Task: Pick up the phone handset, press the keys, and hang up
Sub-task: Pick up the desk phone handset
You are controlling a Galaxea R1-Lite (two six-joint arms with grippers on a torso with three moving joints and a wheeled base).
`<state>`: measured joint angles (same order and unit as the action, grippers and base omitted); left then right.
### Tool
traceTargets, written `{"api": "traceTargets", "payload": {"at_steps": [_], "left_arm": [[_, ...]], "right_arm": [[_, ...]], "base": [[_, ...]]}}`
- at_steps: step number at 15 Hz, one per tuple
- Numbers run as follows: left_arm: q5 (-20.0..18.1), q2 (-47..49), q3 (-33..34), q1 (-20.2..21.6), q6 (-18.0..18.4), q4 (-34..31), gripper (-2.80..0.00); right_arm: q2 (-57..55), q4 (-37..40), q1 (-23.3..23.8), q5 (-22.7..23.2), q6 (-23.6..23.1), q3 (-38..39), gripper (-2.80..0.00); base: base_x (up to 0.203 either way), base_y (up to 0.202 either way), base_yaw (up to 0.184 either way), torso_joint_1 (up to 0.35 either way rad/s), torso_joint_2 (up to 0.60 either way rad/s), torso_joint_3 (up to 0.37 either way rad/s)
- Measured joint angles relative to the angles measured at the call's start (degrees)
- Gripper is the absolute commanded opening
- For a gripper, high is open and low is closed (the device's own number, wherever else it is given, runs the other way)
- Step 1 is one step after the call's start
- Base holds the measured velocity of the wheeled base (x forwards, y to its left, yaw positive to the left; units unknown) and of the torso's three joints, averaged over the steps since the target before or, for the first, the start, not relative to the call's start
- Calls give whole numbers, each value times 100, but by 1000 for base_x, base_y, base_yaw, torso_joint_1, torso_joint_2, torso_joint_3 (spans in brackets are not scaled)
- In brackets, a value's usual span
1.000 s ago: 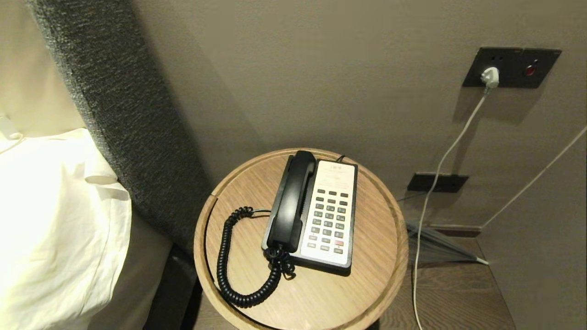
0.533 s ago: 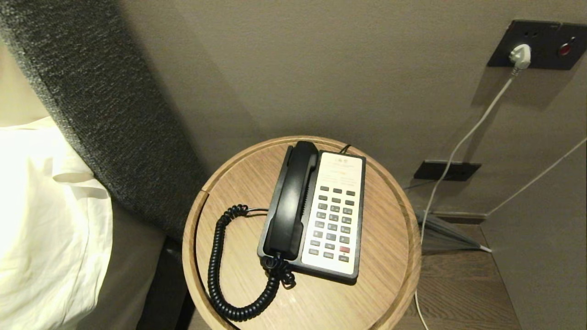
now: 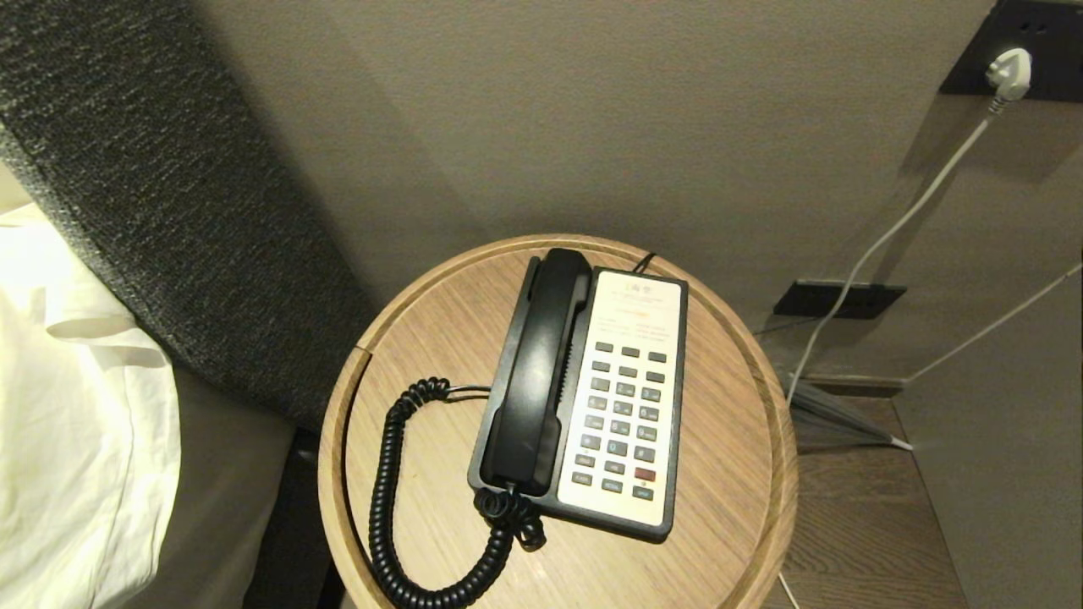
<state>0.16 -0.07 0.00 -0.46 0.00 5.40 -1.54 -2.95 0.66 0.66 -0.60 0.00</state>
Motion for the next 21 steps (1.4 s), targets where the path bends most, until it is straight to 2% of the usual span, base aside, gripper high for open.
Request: {"api": "traceTargets", "payload": {"at_steps": [11,14,16,21], "left_arm": [[-4,23,-105,5,53,-125,-280],[-13,400,-1112,-2,-55,-941,-280],[-191,1165,-1935,5,-129,-1214,-280],[-764,4783,-4631,-141,-403,-1438,-280]], "right_arm": [[2,0,5,2,2,0,-280],[1,0,0,2,2,0,-280],[2,0,0,5,-1,0,-280],[2,0,7,7,0,0,-280]], "base": [[0,0,0,0,0,0],[0,0,0,0,0,0],[0,0,0,0,0,0],[0,0,0,0,0,0]]}}
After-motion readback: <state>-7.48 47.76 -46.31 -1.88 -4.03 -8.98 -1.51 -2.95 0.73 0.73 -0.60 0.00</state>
